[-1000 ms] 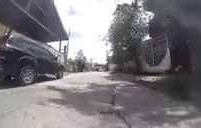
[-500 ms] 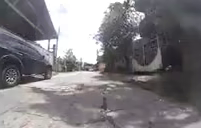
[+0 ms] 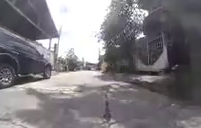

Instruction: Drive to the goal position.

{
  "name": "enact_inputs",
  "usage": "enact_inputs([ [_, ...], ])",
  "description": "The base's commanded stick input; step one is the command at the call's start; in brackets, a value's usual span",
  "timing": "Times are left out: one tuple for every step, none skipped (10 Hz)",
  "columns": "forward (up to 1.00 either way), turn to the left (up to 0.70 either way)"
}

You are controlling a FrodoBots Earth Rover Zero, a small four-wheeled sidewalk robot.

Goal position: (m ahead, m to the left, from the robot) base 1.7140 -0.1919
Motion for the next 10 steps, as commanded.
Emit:
enact_inputs([
  [0.5, 0.0],
  [0.5, 0.0],
  [0.5, 0.0],
  [0.5, 0.0],
  [0.5, 0.0],
  [0.5, 0.0],
  [0.5, 0.0],
  [0.5, 0.0],
  [0.5, 0.0],
  [0.5, 0.0],
])
